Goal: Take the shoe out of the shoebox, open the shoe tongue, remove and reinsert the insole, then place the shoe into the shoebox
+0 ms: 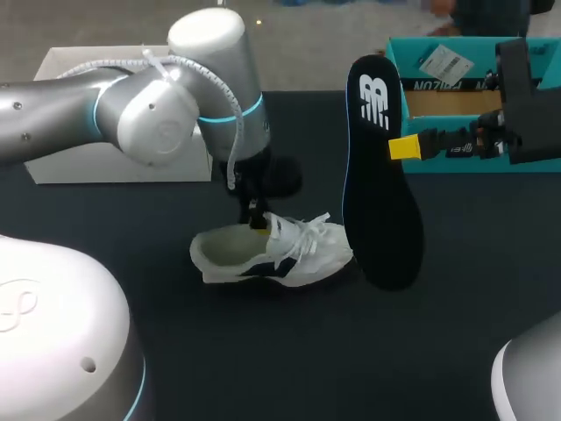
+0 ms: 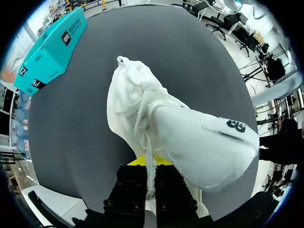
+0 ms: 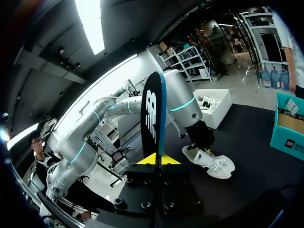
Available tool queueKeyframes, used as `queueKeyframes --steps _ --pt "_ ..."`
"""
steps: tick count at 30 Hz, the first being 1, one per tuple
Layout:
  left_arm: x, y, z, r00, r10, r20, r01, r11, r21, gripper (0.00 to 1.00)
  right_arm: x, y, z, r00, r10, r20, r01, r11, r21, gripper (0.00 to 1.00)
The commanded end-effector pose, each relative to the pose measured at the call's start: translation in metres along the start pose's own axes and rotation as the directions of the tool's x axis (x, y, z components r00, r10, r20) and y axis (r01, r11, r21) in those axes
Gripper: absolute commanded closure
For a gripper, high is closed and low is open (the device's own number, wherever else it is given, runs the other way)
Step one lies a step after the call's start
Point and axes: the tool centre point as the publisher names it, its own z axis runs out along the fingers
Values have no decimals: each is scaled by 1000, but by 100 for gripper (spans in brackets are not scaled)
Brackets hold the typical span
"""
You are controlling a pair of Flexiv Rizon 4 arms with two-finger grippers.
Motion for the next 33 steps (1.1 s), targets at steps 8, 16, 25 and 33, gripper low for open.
queueKeyframes --steps 8,16,25,33 --pt "9 -10 -24 663 726 -181 -740 672 -16 100 -2 4 4 1000 1 -2 -1 1000 6 100" --pt "9 -10 -24 663 726 -181 -740 672 -16 100 -2 4 4 1000 1 -2 -1 1000 6 100" --pt "-6 -4 -27 287 914 -287 -925 343 166 100 -2 4 4 1000 1 -2 -1 1000 6 100" --pt "-23 -11 -23 168 908 -384 -952 251 177 100 -2 4 4 1000 1 -2 -1 1000 6 100"
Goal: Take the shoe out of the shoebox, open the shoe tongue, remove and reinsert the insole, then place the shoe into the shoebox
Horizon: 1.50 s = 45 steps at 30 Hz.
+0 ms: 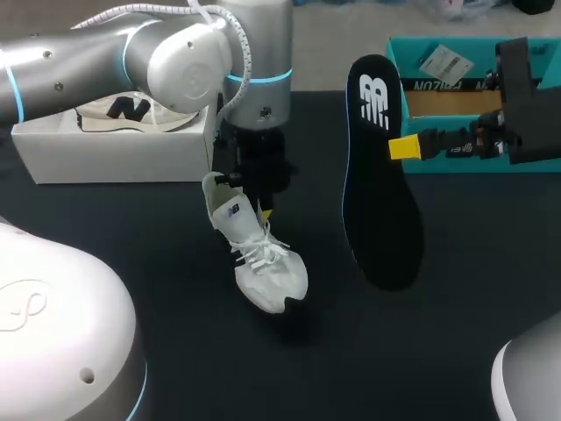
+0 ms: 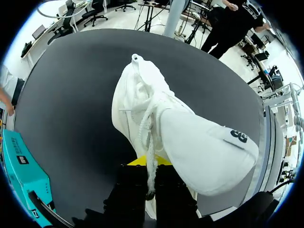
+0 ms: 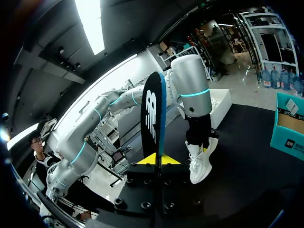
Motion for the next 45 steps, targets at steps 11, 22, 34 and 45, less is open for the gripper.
queueKeyframes --steps 11,22,34,45 --pt "-35 12 0 941 181 -288 -204 978 -51 100 -2 4 4 1000 1 -2 -1 1000 6 100" --pt "-45 16 3 927 178 -331 -218 972 -87 100 -2 4 4 1000 1 -2 -1 1000 6 100" --pt "-72 26 16 884 185 -429 -252 962 -106 100 -2 4 4 1000 1 -2 -1 1000 6 100" --pt "-82 21 31 855 299 -424 -354 933 -57 100 -2 4 4 1000 1 -2 -1 1000 6 100"
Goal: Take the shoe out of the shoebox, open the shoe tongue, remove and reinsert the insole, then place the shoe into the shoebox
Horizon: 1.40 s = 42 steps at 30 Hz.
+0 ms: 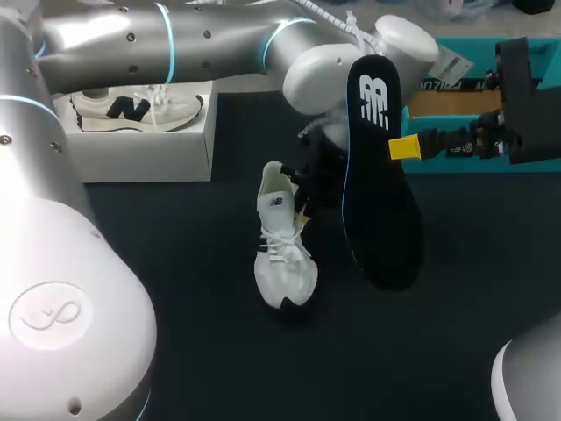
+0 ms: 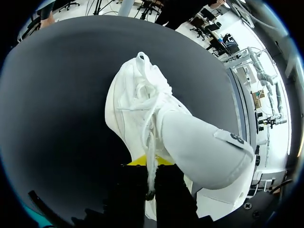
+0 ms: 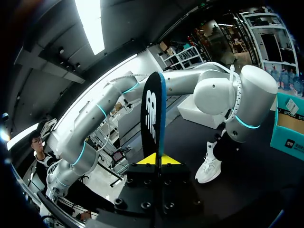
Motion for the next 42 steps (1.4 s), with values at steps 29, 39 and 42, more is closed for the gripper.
queueKeyframes --steps 29,39,42 --pt "22 21 -91 908 -127 399 147 989 -19 0 -2 4 4 1000 1 -2 -1 1000 5 100" --pt "40 29 -142 784 -159 601 242 969 -60 0 -56 26 -3 971 232 60 -227 970 -90 100" --pt "44 26 -155 748 -155 646 270 959 -82 0 -73 40 -3 963 262 57 -255 961 -110 100"
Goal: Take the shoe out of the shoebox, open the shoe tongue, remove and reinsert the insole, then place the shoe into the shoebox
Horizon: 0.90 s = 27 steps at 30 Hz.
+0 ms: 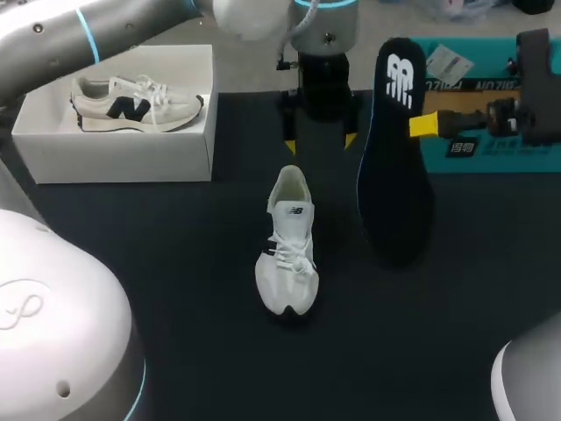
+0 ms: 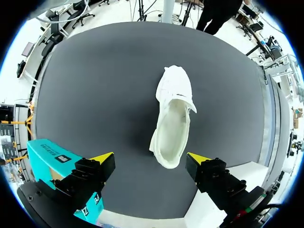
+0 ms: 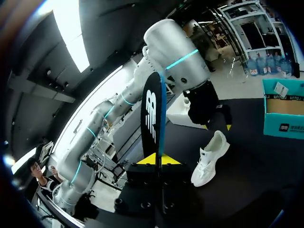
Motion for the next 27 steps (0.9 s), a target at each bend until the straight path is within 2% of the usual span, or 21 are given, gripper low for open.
queueKeyframes --steps 1,5,7,8,20,21,24,27 --pt "12 -9 -20 976 0 217 13 998 -55 0 -20 26 17 997 73 -1 -73 997 -15 100" --pt "11 -11 -33 970 19 244 1 997 -84 0 -38 44 17 990 139 -17 -139 990 -39 100" --pt "10 -10 -40 971 36 235 -22 998 -61 0 -45 54 13 987 163 4 -162 985 -53 100" --pt "9 -9 -42 980 48 193 -38 998 -55 0 -46 59 9 990 143 -12 -144 984 -101 100" --pt "9 -9 -42 980 48 193 -38 998 -55 0 -46 59 9 990 143 -12 -144 984 -101 100" --pt "7 -11 -38 963 16 269 -10 1000 -23 0 -46 59 9 990 143 -12 -144 984 -101 100" --pt "1 -14 -47 872 -32 489 49 999 -23 0 -51 61 7 987 160 -18 -161 981 -108 100" --pt "-2 -15 -64 788 -41 614 94 994 -54 0 -63 73 -2 974 222 -50 -227 964 -142 100"
